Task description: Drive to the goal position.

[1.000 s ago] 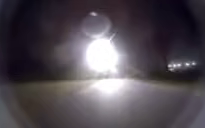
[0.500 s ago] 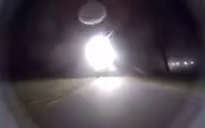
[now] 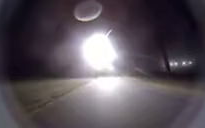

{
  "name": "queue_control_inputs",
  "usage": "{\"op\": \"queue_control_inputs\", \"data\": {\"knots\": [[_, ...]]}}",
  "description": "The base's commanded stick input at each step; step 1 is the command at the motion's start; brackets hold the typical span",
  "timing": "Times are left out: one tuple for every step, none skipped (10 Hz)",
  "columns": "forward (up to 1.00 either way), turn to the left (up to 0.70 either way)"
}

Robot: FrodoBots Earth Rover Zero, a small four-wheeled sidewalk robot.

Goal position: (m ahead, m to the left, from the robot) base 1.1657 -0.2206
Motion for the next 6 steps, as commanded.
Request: {"op": "queue_control_inputs", "data": {"knots": [[1.0,0.0],[1.0,0.0],[1.0,0.0],[1.0,0.0],[1.0,0.0],[1.0,0.0]]}}
